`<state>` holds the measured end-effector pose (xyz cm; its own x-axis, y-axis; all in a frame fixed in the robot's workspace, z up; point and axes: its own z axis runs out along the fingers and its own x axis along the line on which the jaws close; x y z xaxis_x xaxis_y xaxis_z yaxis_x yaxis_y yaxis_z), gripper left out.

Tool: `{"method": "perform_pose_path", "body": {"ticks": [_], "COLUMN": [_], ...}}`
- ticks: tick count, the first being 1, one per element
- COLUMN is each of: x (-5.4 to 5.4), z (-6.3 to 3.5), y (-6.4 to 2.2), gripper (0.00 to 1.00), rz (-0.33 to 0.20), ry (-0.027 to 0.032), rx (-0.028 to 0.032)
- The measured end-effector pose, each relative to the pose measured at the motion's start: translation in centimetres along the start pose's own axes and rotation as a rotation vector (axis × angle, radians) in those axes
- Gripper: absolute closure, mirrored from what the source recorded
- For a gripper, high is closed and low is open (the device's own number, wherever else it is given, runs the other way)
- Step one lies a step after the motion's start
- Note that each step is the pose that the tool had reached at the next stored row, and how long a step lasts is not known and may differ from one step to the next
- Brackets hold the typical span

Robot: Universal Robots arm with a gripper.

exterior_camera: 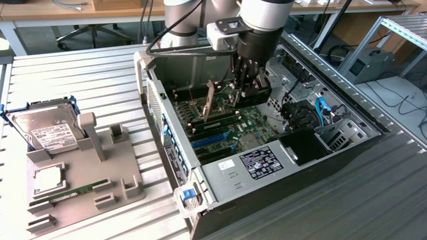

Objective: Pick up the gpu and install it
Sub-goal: 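Insert the gpu into the slot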

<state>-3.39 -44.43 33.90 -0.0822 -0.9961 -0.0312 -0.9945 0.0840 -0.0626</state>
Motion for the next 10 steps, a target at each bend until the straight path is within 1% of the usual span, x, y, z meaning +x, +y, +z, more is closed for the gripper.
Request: {"method": "perform_pose_path", "body": {"ticks": [10], "x": [0.28], "z": [0.02], "y": [-0.02], "gripper": [0.73], "rz": [0.0], "ry": [0.0], "rx": [0.0]}}
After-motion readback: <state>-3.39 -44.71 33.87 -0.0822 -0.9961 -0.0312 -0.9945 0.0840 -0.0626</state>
